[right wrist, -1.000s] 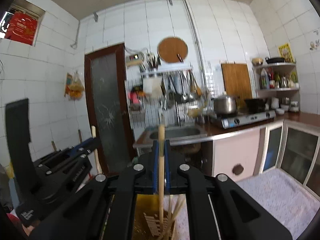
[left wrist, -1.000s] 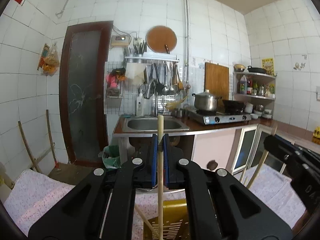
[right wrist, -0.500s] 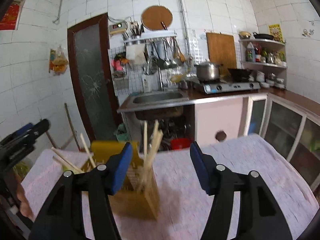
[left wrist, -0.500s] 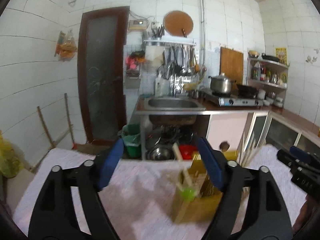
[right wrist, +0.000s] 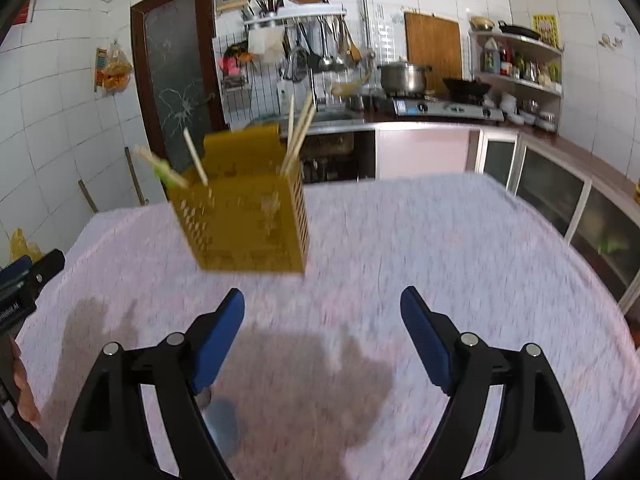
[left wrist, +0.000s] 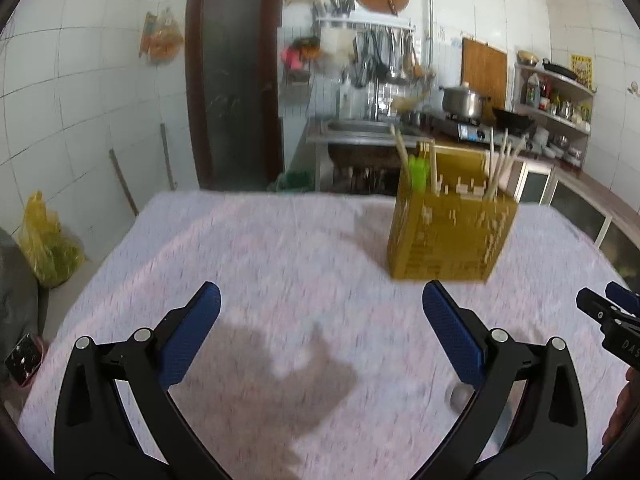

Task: Organize utensils
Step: 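Grasp the light-blue spoon with the right tool while the left tool grasps the metal spoon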

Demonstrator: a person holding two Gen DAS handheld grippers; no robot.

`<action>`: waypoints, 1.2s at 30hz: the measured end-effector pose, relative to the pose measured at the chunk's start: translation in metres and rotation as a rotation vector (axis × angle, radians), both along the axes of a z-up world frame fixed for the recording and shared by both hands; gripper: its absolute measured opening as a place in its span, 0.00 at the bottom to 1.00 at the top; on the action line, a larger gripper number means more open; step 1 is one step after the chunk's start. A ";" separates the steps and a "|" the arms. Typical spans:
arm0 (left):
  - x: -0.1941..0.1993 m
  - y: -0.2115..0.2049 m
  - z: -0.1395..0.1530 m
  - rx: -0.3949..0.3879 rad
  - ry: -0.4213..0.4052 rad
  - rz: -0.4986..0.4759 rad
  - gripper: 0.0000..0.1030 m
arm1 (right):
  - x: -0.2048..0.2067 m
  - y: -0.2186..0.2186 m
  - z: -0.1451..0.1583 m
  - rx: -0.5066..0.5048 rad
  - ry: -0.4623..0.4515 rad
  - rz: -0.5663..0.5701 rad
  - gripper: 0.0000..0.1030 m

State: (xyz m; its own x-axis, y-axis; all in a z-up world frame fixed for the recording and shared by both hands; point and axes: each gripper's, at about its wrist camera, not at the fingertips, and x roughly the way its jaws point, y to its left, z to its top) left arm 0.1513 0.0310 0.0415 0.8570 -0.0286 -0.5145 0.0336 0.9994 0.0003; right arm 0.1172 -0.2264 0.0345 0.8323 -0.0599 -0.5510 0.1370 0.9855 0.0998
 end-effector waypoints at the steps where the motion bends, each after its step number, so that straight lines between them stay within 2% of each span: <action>1: -0.003 0.000 -0.006 0.006 0.011 -0.001 0.95 | -0.004 0.003 -0.005 -0.002 0.007 0.003 0.77; 7: -0.022 -0.003 -0.051 0.018 0.098 -0.009 0.95 | -0.020 0.023 -0.038 -0.018 0.064 0.019 0.77; 11: -0.023 -0.005 -0.065 0.042 0.131 -0.025 0.95 | -0.025 0.036 -0.058 -0.020 0.118 0.031 0.77; 19: -0.011 0.006 -0.084 0.033 0.237 0.001 0.95 | -0.020 0.057 -0.071 -0.032 0.202 0.055 0.77; 29: -0.005 0.012 -0.088 0.032 0.260 0.038 0.95 | -0.002 0.082 -0.083 -0.048 0.290 0.062 0.76; 30: -0.005 0.011 -0.089 0.031 0.263 0.038 0.95 | -0.001 0.083 -0.083 -0.049 0.291 0.060 0.73; 31: -0.004 0.010 -0.089 0.031 0.266 0.036 0.95 | -0.001 0.084 -0.083 -0.050 0.290 0.060 0.64; 36: -0.004 0.002 -0.088 0.041 0.271 0.032 0.95 | 0.001 0.079 -0.079 -0.030 0.272 0.077 0.36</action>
State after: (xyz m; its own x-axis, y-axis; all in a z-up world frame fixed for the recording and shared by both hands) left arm 0.1469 0.0335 -0.0469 0.6877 0.0217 -0.7256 0.0067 0.9993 0.0363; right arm 0.1184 -0.1478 -0.0449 0.6567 -0.0219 -0.7539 0.0798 0.9960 0.0406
